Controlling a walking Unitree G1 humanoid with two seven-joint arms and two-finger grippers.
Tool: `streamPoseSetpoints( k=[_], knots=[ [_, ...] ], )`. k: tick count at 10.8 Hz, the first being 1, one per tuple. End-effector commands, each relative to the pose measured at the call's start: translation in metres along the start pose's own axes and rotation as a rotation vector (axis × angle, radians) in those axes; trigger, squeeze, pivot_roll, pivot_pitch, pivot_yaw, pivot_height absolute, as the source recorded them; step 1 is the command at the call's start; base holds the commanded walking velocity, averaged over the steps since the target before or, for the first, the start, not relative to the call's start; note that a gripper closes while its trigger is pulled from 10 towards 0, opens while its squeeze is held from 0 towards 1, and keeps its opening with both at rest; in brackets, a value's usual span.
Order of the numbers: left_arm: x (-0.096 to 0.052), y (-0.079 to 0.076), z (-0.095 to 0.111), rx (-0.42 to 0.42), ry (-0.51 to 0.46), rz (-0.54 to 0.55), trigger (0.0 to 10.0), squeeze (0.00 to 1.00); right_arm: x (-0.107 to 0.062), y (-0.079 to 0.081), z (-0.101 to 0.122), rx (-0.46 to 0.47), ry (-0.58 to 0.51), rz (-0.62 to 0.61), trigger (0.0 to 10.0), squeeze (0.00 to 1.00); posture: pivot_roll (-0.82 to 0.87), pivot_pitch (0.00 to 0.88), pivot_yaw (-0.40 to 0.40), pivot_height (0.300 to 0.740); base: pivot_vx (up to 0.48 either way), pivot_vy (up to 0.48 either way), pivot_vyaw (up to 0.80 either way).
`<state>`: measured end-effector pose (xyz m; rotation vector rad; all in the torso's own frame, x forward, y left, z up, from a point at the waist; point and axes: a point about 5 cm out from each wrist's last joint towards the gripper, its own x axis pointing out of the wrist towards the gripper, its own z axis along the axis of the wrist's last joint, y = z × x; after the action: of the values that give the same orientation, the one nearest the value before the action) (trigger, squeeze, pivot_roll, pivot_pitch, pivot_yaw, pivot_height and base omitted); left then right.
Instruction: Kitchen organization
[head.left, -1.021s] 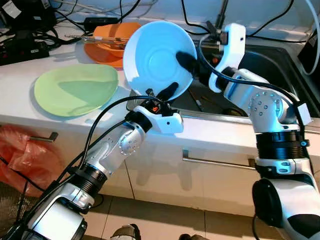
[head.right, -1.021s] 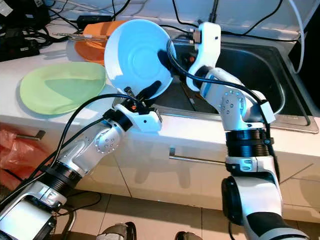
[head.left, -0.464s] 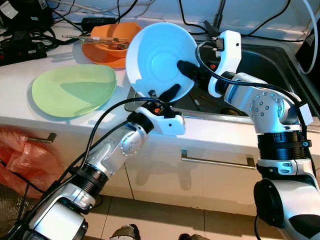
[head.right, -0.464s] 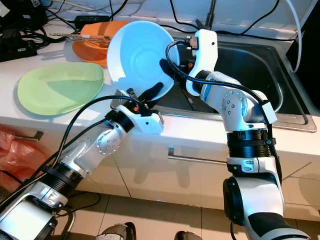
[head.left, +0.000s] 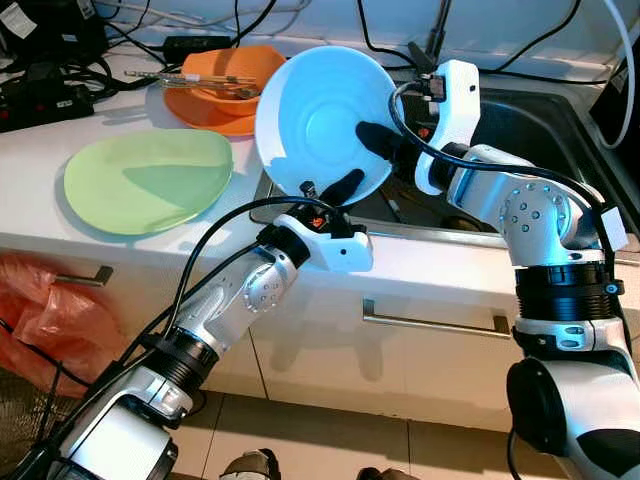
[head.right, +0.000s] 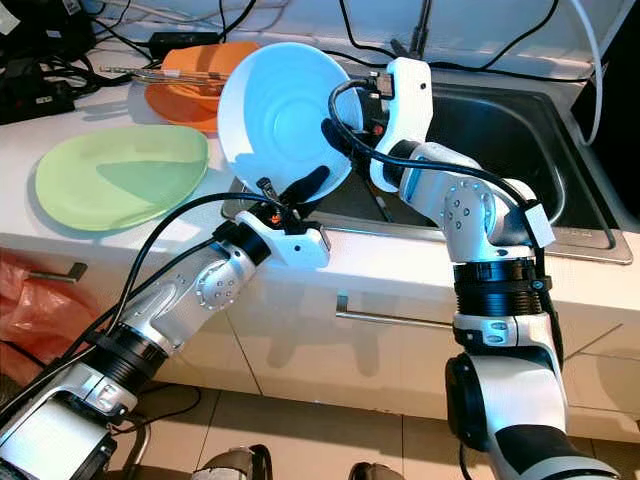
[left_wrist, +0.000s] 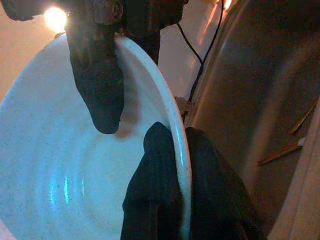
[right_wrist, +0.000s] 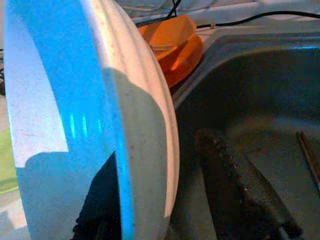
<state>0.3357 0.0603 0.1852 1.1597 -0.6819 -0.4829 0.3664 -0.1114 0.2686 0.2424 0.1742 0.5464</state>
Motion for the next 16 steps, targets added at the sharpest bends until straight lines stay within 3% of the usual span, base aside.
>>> streamPoseSetpoints(
  k=[1,2,3,4,5,9,12,13,14,16],
  knots=[
    [0.0,0.001,0.004,0.006,-0.023,0.027,1.9,0.0,-0.007,-0.022,-0.008,0.017,0.037,-0.127,0.0,0.0,0.02,0.117,-0.017,0.74,0.0,0.0,0.0],
    [0.0,0.001,0.004,0.005,-0.018,0.032,8.5,0.0,-0.007,-0.023,-0.008,0.024,0.033,-0.134,0.0,0.0,0.02,0.117,-0.017,0.74,0.0,0.0,0.0],
    [0.0,0.002,0.004,-0.002,-0.017,0.037,10.0,0.0,-0.007,-0.023,-0.008,0.028,0.029,-0.139,0.0,0.0,0.02,0.115,-0.016,0.74,0.0,0.0,0.0],
    [0.0,0.002,0.004,-0.011,-0.019,0.047,10.0,0.37,-0.007,-0.024,-0.008,0.03,0.026,-0.142,0.0,0.0,0.02,0.114,-0.015,0.74,0.0,0.0,0.0],
    [0.001,0.003,0.006,-0.023,-0.025,0.057,10.0,1.0,-0.007,-0.024,-0.008,0.037,0.025,-0.143,0.0,0.0,0.02,0.113,-0.014,0.74,0.0,0.0,0.0],
    [0.002,0.003,0.01,-0.042,-0.045,0.067,10.0,1.0,-0.006,-0.027,-0.015,0.094,0.031,-0.161,0.0,0.0,0.03,0.113,-0.02,0.74,0.0,0.0,0.0],
    [0.0,0.016,0.021,-0.085,-0.132,0.145,10.0,1.0,-0.004,-0.034,-0.021,0.126,0.03,-0.218,0.0,0.0,0.03,0.109,-0.02,0.74,0.0,0.0,0.0],
    [-0.001,0.023,0.026,-0.111,-0.163,0.177,10.0,1.0,-0.003,-0.038,-0.023,0.14,0.025,-0.244,0.0,0.0,0.03,0.109,-0.019,0.74,0.0,0.0,0.0],
    [-0.003,0.033,0.032,-0.187,-0.192,0.222,10.0,1.0,0.0,-0.052,-0.031,0.145,0.019,-0.326,0.0,0.0,0.03,0.109,-0.021,0.74,0.0,0.0,0.0],
    [-0.005,0.036,0.034,-0.24,-0.192,0.234,10.0,1.0,0.001,-0.064,-0.035,0.144,0.01,-0.387,0.0,0.0,0.04,0.109,-0.022,0.74,0.0,0.0,0.0]
  ],
)
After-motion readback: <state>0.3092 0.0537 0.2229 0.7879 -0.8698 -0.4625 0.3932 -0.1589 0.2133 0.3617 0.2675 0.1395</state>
